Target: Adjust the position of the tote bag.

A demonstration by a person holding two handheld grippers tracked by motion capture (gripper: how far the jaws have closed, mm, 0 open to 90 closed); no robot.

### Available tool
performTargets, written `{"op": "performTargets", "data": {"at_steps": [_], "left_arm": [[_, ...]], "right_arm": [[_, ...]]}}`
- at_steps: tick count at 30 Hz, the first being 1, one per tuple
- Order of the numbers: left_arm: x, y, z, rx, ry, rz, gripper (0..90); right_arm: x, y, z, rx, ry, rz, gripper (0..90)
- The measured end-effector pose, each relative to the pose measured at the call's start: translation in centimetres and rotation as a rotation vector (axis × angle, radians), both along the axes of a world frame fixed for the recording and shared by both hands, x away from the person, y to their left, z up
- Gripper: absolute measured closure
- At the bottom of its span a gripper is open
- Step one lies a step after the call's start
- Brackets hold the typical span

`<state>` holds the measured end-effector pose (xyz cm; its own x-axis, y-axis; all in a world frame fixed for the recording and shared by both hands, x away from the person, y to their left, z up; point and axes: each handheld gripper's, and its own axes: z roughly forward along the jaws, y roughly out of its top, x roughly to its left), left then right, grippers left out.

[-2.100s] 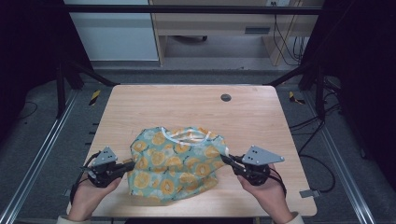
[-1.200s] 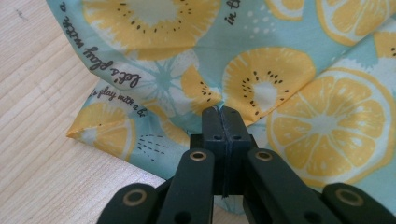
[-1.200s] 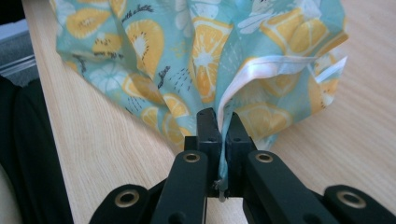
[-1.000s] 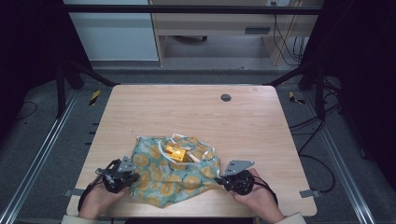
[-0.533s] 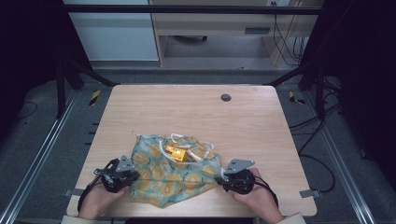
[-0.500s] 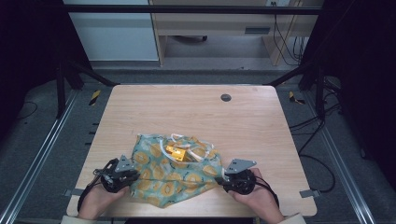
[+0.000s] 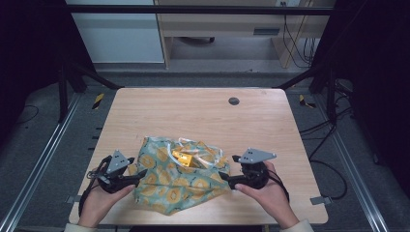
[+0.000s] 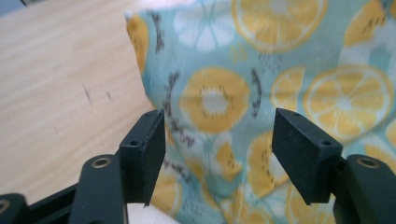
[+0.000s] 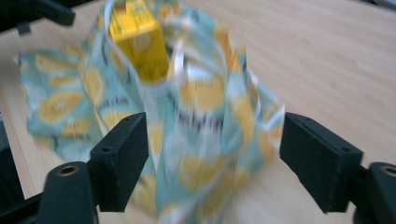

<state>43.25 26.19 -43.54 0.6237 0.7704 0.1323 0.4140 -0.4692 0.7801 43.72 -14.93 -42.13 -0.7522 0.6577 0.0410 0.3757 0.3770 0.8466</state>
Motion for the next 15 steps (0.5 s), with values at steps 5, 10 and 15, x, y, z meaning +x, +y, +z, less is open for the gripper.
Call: {"op": "performTargets", "data": {"at_steps": [5, 10, 15], "left_arm": [[0.4, -0.7, 0.2, -0.01, -0.013, -0.005, 33.7], [-0.2, -0.5, -0.9, -0.012, -0.008, 0.001, 27.1], [-0.3, -0.2, -1.6, -0.009, 0.024, 0.002, 23.3]], "right_arm": [[2.8, 1.9, 2.1, -0.029, -0.025, 0.043, 41.7], [6.4, 4.5, 1.7, -0.066, 0.036, 0.107, 44.7], [9.1, 6.0, 0.1, -0.097, 0.116, 0.164, 37.1]]}}
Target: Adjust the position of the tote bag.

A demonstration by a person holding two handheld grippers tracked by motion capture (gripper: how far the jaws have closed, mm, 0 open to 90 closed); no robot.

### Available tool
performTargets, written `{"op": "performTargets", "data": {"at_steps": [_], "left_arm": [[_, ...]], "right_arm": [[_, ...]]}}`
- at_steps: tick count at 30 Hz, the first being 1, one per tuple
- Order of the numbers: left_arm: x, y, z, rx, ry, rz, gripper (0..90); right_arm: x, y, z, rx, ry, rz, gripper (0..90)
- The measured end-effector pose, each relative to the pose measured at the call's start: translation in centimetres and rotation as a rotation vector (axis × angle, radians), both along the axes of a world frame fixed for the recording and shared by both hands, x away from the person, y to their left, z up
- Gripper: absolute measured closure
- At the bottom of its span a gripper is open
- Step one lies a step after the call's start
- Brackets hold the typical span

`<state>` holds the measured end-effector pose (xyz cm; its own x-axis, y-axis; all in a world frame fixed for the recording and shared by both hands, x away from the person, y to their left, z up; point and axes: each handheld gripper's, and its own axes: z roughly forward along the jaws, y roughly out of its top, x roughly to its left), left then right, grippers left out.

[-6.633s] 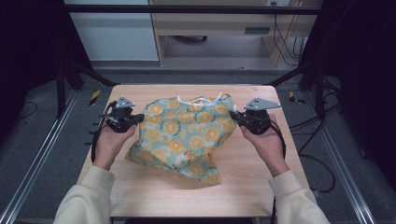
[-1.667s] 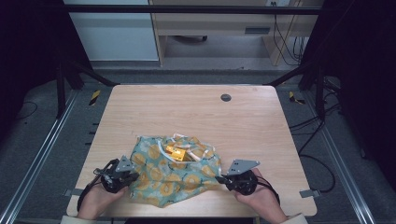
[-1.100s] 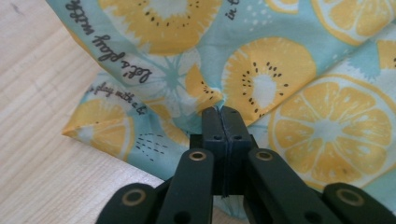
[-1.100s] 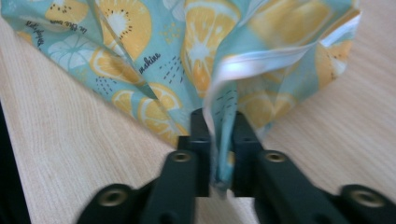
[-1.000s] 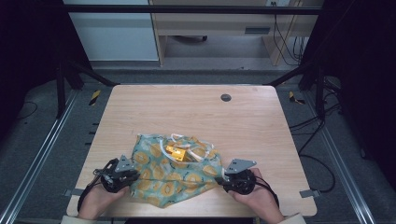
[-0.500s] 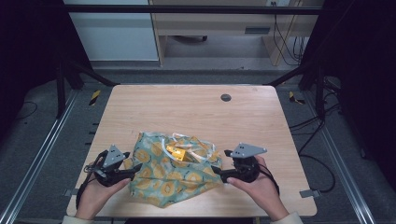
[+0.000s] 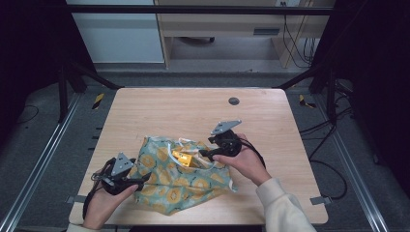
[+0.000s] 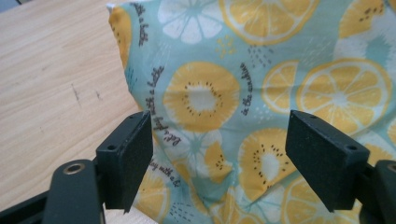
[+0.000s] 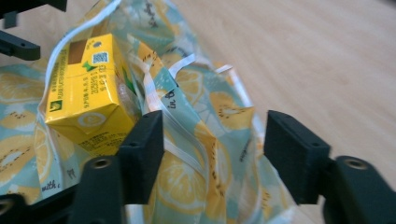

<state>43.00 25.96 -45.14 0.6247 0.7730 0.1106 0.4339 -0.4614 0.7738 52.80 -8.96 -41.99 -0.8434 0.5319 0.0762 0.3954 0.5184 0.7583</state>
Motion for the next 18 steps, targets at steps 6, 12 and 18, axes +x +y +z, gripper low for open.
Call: {"op": "performTargets", "data": {"at_steps": [6, 12, 18], "left_arm": [[0.2, 0.0, -0.1, 0.001, 0.004, 0.019, 22.7], [0.0, -0.3, 0.0, 0.003, -0.007, 0.024, 22.7], [-0.1, 0.2, 1.0, -0.034, -0.042, 0.041, 22.8]], "right_arm": [[0.0, 0.0, 0.0, -0.001, -0.014, 0.01, 79.4], [-1.3, 0.2, 1.9, 0.063, -0.077, -0.001, 90.0], [-2.9, 1.1, 4.4, 0.109, -0.141, 0.031, 90.0]]}}
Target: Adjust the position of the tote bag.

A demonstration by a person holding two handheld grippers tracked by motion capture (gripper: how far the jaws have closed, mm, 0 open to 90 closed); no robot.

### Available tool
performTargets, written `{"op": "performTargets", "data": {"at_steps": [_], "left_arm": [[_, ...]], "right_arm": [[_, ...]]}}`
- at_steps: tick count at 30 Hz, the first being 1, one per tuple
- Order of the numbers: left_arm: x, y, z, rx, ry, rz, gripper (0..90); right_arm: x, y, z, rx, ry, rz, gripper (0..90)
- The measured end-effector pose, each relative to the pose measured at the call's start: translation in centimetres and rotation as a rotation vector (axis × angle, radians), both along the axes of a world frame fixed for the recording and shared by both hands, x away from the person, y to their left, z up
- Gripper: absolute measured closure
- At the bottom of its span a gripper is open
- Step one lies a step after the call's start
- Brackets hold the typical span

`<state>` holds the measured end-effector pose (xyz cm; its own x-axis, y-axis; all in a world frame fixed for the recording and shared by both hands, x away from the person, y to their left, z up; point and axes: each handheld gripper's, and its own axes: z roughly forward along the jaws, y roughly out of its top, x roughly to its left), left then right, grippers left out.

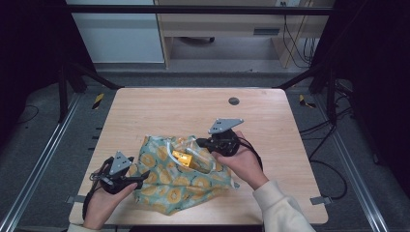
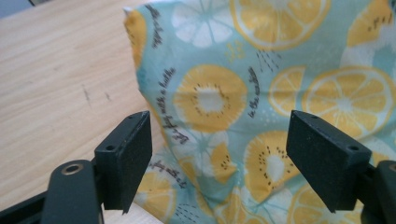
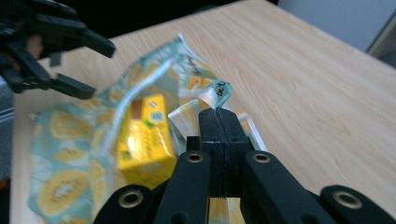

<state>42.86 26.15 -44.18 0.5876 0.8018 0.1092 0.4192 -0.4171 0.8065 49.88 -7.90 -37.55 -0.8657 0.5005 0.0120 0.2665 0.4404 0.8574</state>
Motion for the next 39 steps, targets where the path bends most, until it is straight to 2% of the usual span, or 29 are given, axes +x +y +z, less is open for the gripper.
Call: {"op": "performTargets", "data": {"at_steps": [4, 7, 9, 12, 15, 20, 24, 27, 30, 31, 32, 34, 35, 39], "left_arm": [[-0.1, 0.0, 0.9, -0.019, -0.026, -0.004, 24.8], [0.1, -0.2, 1.8, -0.041, -0.042, 0.001, 25.4], [0.3, -0.5, 2.5, -0.047, -0.053, -0.001, 25.3], [0.9, -1.5, 3.7, -0.042, -0.065, -0.014, 25.9], [1.6, -2.7, 5.0, -0.093, -0.065, -0.025, 29.0], [3.1, -5.4, 6.7, -0.044, -0.065, -0.045, 28.0], [4.2, -7.0, 6.9, 0.01, -0.045, -0.063, 31.4], [5.1, -7.2, 6.5, 0.025, -0.017, -0.066, 26.9], [5.1, -7.0, 6.3, -0.004, -0.008, -0.059, 24.4], [5.0, -7.0, 6.3, -0.026, -0.009, -0.061, 22.9], [4.8, -7.0, 6.3, -0.027, -0.01, -0.072, 22.4], [4.5, -7.2, 6.5, -0.014, -0.021, -0.089, 28.1], [4.4, -7.3, 6.6, -0.012, -0.022, -0.089, 28.3], [4.7, -7.4, 6.2, -0.007, -0.007, -0.082, 23.4]], "right_arm": [[-1.6, 0.9, 1.3, 0.042, -0.023, 0.046, 90.0], [-3.2, 1.4, 1.3, 0.056, -0.024, 0.091, 90.0], [-4.2, 1.7, 0.8, 0.064, -0.013, 0.12, 90.0], [-5.5, 2.5, -0.5, 0.033, -0.013, 0.153, 90.0], [-6.3, 2.9, -1.7, 0.018, -0.004, 0.175, 90.0], [-7.0, 3.0, -3.2, -0.008, 0.011, 0.186, 90.0], [-7.2, 3.1, -4.3, -0.02, 0.026, 0.188, 90.0], [-7.4, 3.1, -5.0, -0.039, 0.024, 0.192, 90.0], [-7.6, 3.2, -5.5, -0.047, 0.033, 0.194, 90.0], [-7.7, 3.3, -5.7, -0.05, 0.035, 0.193, 90.0], [-7.7, 3.4, -5.9, -0.052, 0.037, 0.196, 90.0], [-7.8, 3.7, -6.2, -0.062, 0.041, 0.201, 90.0], [-7.9, 3.9, -6.3, -0.068, 0.039, 0.206, 90.0], [-8.0, 4.6, -6.9, -0.086, 0.042, 0.22, 90.0]]}}
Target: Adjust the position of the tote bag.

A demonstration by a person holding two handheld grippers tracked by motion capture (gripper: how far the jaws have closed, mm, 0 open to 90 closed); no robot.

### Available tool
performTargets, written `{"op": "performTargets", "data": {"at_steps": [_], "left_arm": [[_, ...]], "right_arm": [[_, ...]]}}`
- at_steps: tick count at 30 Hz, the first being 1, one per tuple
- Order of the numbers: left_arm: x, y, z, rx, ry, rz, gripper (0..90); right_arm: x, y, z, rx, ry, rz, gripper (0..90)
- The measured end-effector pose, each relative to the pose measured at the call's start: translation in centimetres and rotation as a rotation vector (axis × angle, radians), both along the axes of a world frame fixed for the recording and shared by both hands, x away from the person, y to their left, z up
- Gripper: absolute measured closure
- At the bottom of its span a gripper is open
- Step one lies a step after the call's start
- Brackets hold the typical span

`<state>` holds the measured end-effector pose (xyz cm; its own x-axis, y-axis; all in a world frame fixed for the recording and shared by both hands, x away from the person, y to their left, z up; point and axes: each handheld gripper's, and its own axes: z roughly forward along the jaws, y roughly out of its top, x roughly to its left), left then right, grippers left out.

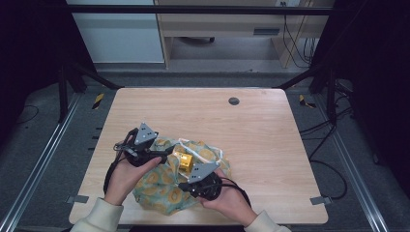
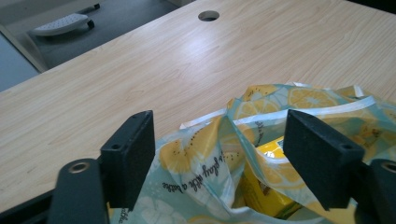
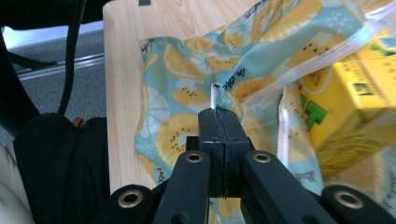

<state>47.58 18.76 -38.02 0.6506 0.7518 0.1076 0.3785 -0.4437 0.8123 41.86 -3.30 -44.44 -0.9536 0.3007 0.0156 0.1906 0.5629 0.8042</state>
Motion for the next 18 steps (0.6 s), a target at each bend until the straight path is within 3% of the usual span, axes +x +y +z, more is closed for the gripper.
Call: {"op": "performTargets", "data": {"at_steps": [3, 7, 11, 13, 18], "left_arm": [[0.6, -0.1, -0.5, -0.021, 0.052, -0.02, 19.7], [0.6, -0.5, -1.0, 0.041, 0.085, -0.036, 20.3], [-0.3, 0.6, -1.2, -0.001, 0.066, -0.022, 38.9], [-0.7, 1.2, -1.4, -0.035, 0.068, -0.037, 55.7], [-1.2, 2.0, -2.0, -0.044, 0.066, -0.064, 82.6]], "right_arm": [[0.0, 0.2, -0.4, -0.009, 0.005, 0.008, 90.0], [-0.3, 0.5, -0.7, -0.023, 0.007, 0.018, 90.0], [-0.3, 0.6, -0.9, -0.026, 0.004, 0.023, 89.8], [-0.3, 0.6, -0.9, -0.026, 0.006, 0.021, 89.7], [-0.3, 0.8, -0.9, -0.023, 0.002, 0.022, 88.8]]}}
